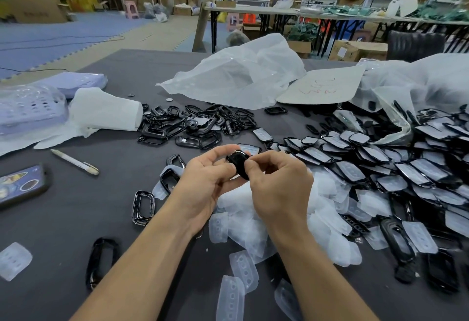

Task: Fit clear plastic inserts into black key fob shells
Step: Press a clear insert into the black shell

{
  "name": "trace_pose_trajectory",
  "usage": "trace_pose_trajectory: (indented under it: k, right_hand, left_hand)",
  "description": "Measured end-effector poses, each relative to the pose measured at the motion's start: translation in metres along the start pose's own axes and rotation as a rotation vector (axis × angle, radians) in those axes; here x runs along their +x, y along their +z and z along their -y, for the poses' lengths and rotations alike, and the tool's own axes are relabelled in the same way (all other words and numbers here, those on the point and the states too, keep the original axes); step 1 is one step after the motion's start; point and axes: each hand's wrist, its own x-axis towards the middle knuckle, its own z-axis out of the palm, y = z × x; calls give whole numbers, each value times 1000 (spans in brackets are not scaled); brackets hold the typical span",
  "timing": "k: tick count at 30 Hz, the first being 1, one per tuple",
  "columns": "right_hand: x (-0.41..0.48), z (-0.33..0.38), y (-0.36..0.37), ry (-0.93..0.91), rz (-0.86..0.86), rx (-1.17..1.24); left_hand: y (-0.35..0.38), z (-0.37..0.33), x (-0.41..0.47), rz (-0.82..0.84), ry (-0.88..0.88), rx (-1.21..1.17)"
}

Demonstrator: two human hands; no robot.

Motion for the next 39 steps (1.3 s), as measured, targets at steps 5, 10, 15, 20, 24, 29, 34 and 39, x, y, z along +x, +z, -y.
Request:
trace_pose_trajectory:
  k: [5,10,15,20,24,29,34,39]
  right_hand:
    - [-1,-1,1,-53,-8,-58]
    - [-5,1,4,-89,-46,-62]
    - [-3,-1,3,-51,74,6]
    - [-1,-4,1,-26,167,39]
    - [-1,-2,0,-6,249,79]
    - [3,4,-4,139,358,191]
    - [3,8,-5,223,313,378]
    - [0,9,-3,260,250,369]
  left_hand:
    - [-1,4,1,-23,30,47]
    - [3,4,1,-61,46,65]
    - [2,-1,0,-64,47,75]
    - [-1,-4,-3,-152,154,316]
    - [0,-4,-2,-271,186,318]
    - [1,-3,0,-351,243,294]
    - [2,1,-3,-225,221,395]
    - [6,2,-4,-227,166,430]
